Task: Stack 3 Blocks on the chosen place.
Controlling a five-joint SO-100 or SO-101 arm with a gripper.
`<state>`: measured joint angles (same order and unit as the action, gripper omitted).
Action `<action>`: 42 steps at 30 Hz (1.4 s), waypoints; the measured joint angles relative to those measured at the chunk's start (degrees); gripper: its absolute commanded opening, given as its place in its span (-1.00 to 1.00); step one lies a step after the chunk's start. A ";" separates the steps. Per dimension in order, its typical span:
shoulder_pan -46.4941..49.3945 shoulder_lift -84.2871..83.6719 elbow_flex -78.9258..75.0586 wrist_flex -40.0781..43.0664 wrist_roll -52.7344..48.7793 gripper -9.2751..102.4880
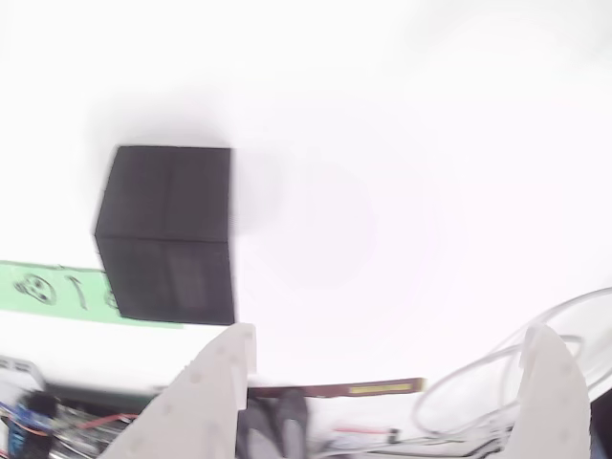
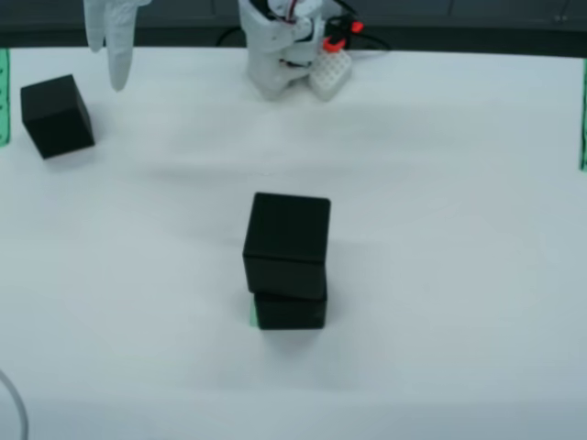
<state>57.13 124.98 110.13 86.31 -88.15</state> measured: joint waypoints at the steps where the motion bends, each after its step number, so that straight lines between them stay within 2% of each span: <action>1: 2.55 -0.53 1.05 -1.49 0.00 -0.24; 7: 12.66 -5.10 4.92 -11.87 0.00 -0.22; 14: 16.61 -10.37 5.01 -20.83 -0.35 -0.21; 23: 16.79 -19.25 5.01 -28.48 -2.72 -0.21; 42: 15.12 -25.40 9.23 -36.47 -4.04 -0.21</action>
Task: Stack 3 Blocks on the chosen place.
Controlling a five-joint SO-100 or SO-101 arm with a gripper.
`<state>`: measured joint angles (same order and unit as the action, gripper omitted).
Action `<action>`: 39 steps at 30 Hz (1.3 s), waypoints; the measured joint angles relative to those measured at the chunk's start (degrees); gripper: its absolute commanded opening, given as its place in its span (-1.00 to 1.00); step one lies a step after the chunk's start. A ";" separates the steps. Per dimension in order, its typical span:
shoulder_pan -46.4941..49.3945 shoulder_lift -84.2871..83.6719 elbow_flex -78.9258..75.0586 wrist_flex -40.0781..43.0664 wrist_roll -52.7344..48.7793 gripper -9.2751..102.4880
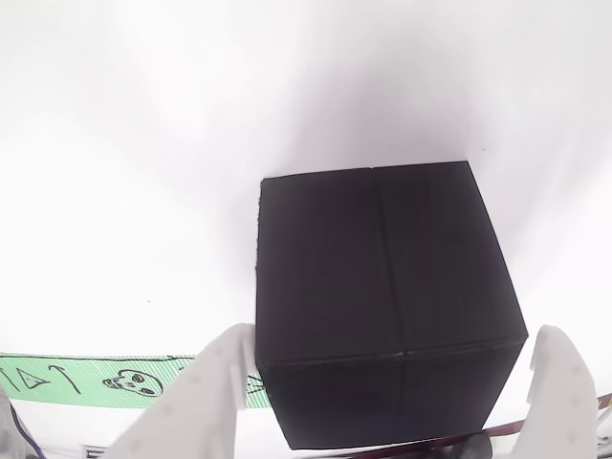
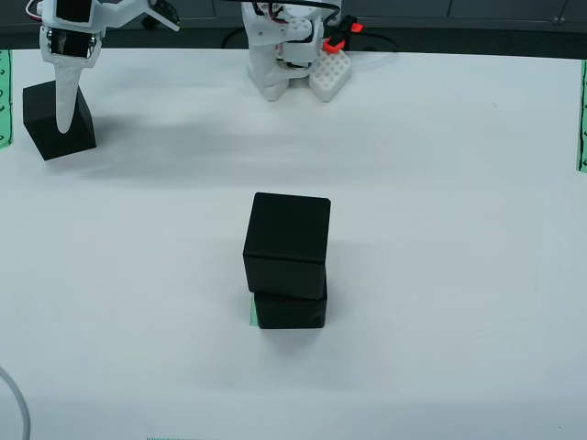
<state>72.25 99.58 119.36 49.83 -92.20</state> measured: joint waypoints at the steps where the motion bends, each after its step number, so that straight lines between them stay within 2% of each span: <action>1: 0.00 -0.35 0.18 -0.53 0.00 -0.21; 11: -0.88 -1.41 0.00 -2.02 -0.09 -0.47; 20: -4.57 3.34 3.34 -2.46 -0.18 -0.50; 28: -12.30 22.94 16.26 -10.37 -0.18 -0.50; 39: -29.00 53.35 25.58 -17.58 -0.18 -0.49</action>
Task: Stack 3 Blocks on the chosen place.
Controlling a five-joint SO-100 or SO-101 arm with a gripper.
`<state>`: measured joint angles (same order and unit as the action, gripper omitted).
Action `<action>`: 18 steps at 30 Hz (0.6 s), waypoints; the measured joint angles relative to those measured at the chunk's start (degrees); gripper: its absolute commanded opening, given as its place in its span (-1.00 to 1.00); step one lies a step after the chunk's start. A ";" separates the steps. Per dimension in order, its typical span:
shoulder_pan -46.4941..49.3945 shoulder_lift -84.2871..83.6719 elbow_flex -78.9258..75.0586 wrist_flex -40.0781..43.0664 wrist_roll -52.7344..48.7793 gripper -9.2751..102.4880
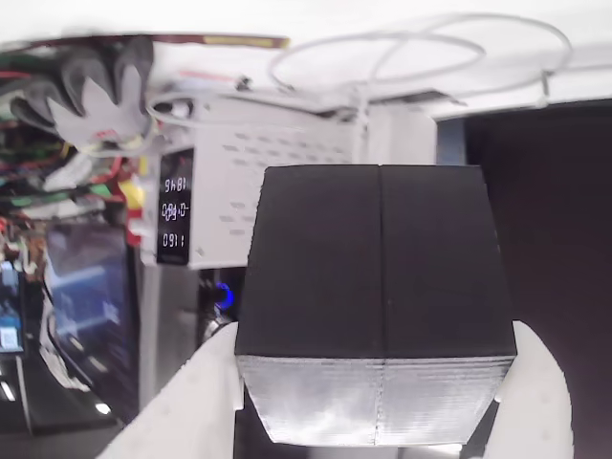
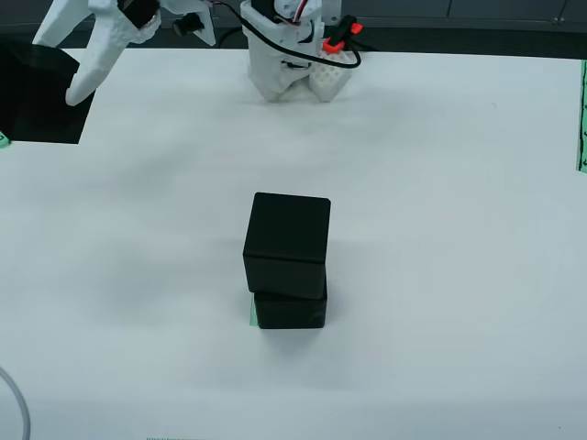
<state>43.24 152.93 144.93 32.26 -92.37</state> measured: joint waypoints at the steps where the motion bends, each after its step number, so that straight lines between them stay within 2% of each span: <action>1: -1.93 2.02 0.70 -1.32 0.00 -0.49; 7: -14.68 12.39 3.87 -5.71 -0.09 -0.50; 11: -21.18 19.25 10.46 -12.83 -0.35 -0.50; 14: -24.08 22.85 17.84 -22.06 -2.02 -0.50; 18: -26.37 24.35 31.03 -39.38 -4.57 -0.50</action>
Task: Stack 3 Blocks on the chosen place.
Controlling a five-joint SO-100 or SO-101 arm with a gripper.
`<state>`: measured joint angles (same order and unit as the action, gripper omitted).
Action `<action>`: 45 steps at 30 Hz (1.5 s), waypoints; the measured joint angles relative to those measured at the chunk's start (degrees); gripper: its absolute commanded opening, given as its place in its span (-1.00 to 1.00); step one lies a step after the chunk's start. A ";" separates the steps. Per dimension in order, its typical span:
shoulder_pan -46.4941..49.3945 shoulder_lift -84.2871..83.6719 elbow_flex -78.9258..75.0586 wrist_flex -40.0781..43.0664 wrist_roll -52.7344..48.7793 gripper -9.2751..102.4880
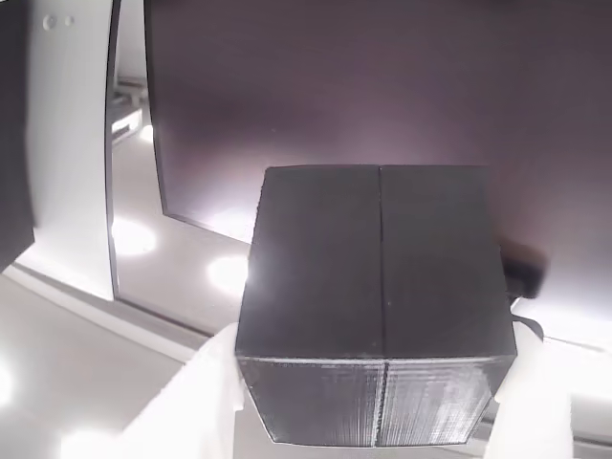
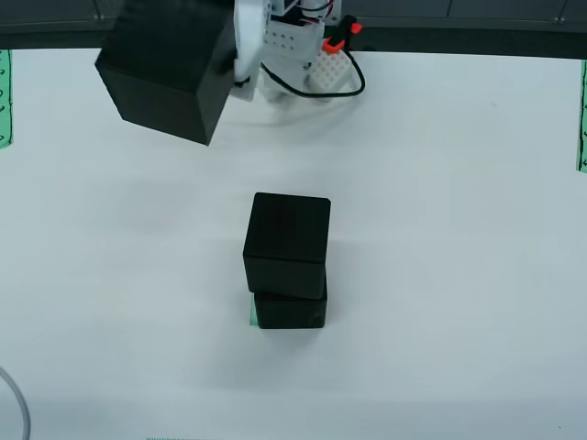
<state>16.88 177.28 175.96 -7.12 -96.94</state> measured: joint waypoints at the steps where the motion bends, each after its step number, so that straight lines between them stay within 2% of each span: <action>1: -0.88 -0.18 1.76 -3.25 -0.35 -0.50; 7: -5.45 -3.16 2.64 -11.16 -0.26 -0.50; 22: -10.72 -27.69 1.85 -22.06 -0.35 -0.50; 31: -13.71 -38.32 0.97 -22.85 3.34 -0.50; 45: -14.24 -39.29 0.09 -23.91 5.54 -0.50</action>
<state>2.64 137.99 176.04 -31.03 -91.41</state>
